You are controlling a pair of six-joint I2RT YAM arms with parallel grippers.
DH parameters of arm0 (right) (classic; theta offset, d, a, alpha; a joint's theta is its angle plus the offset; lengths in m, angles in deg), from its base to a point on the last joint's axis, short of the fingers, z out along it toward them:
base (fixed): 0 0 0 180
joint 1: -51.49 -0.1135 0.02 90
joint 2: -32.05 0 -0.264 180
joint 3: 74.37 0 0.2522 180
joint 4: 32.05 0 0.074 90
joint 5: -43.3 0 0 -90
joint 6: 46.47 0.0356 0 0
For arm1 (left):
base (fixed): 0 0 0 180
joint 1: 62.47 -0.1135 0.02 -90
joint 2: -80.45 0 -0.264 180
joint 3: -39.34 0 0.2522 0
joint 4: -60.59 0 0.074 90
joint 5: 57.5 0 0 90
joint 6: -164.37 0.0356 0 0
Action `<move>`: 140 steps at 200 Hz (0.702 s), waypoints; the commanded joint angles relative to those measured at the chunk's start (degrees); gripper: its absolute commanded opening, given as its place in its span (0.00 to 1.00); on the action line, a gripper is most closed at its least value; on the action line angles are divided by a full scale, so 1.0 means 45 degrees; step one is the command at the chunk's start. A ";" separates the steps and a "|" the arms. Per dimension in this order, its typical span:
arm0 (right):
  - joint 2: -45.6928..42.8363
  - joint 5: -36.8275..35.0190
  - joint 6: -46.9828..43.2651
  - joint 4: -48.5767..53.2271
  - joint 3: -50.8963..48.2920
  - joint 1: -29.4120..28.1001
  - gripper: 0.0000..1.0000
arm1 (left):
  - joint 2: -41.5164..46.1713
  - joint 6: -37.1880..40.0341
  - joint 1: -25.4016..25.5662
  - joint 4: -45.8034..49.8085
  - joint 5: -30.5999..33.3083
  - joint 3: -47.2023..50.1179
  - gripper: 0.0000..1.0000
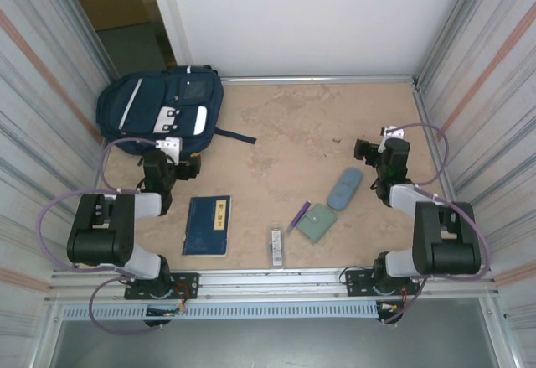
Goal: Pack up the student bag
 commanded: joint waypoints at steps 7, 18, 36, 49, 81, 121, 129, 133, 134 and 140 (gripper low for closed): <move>-0.2064 -0.0777 0.0289 0.2279 0.0319 -0.0827 0.99 | 0.1700 0.0707 0.0822 0.1790 0.1296 -0.0754 0.99; -0.2658 -0.1100 0.0039 0.2639 0.0604 -0.1406 0.99 | 0.2268 0.0488 0.1245 0.2667 0.2064 -0.1047 0.99; -0.3257 -0.1411 -0.0412 0.3379 0.1405 -0.2457 1.00 | 0.2991 -0.0425 0.1886 0.3908 0.2874 -0.1669 0.99; -0.3465 -0.1470 -0.0705 0.3714 0.2055 -0.3254 0.99 | 0.3395 -0.0710 0.2360 0.5047 0.3198 -0.2261 0.99; -0.3482 -0.1592 -0.1092 0.4164 0.3517 -0.4876 0.99 | 0.4080 -0.1093 0.3040 0.8910 0.2060 -0.4621 0.99; -0.2895 -0.1133 -0.1311 0.4295 0.4477 -0.6238 0.99 | 0.4291 -0.5363 0.1191 1.0642 -0.2969 -0.5994 0.99; -0.2710 -0.1090 -0.1323 0.4347 0.4646 -0.6461 0.99 | 0.4153 -0.6756 0.0668 1.0801 -0.3264 -0.5993 0.99; -0.2636 -0.1071 -0.1324 0.4362 0.4702 -0.6579 0.99 | 0.4040 -0.7310 0.0402 1.0724 -0.3482 -0.5975 0.99; -0.2597 -0.1065 -0.1320 0.4372 0.4713 -0.6606 0.99 | 0.4005 -0.7408 0.0294 1.0707 -0.3566 -0.5945 0.99; -0.2475 -0.1004 -0.1335 0.4428 0.4806 -0.6754 0.99 | 0.3728 -0.7727 -0.0193 1.0305 -0.4443 -0.5899 0.99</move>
